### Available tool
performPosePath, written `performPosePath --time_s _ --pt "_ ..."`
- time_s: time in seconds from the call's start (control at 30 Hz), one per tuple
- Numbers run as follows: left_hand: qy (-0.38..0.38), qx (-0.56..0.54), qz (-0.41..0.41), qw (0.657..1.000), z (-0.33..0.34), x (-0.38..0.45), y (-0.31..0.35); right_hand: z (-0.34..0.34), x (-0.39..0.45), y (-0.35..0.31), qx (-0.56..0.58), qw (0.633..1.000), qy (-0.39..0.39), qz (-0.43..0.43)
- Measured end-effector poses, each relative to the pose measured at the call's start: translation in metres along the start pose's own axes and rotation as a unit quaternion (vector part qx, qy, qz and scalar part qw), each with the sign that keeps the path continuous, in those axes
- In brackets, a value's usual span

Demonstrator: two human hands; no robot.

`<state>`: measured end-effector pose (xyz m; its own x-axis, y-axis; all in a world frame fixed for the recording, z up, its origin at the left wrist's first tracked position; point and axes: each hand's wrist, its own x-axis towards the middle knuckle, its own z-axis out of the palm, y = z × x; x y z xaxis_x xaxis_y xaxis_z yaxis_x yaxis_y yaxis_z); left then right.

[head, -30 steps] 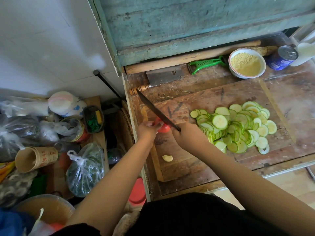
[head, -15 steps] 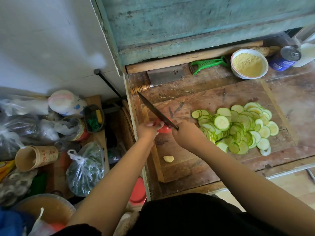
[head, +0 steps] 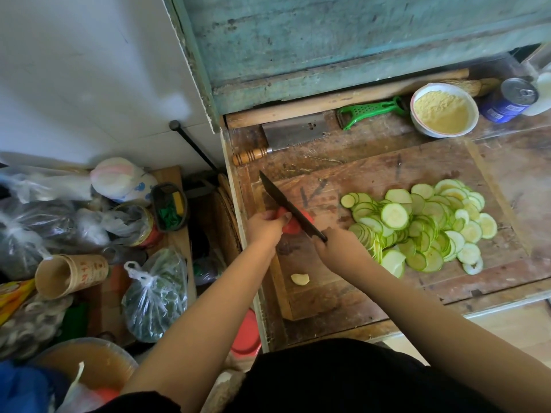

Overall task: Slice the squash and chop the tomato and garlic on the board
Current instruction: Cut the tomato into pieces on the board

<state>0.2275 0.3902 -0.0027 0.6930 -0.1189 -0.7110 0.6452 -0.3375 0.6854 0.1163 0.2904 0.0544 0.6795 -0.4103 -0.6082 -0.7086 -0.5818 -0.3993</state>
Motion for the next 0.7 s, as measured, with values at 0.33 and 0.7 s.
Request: performPosePath --time_s 0.33,0.7 --pt "-0.066 0.110 0.019 0.992 -0.004 -0.001 0.004 -0.002 -0.005 -0.003 0.037 0.998 0.033 -0.029" --pt "-0.030 0.018 -0.061 0.998 -0.006 -0.005 -0.008 -0.017 -0.031 -0.005 0.095 0.992 0.077 -0.041"
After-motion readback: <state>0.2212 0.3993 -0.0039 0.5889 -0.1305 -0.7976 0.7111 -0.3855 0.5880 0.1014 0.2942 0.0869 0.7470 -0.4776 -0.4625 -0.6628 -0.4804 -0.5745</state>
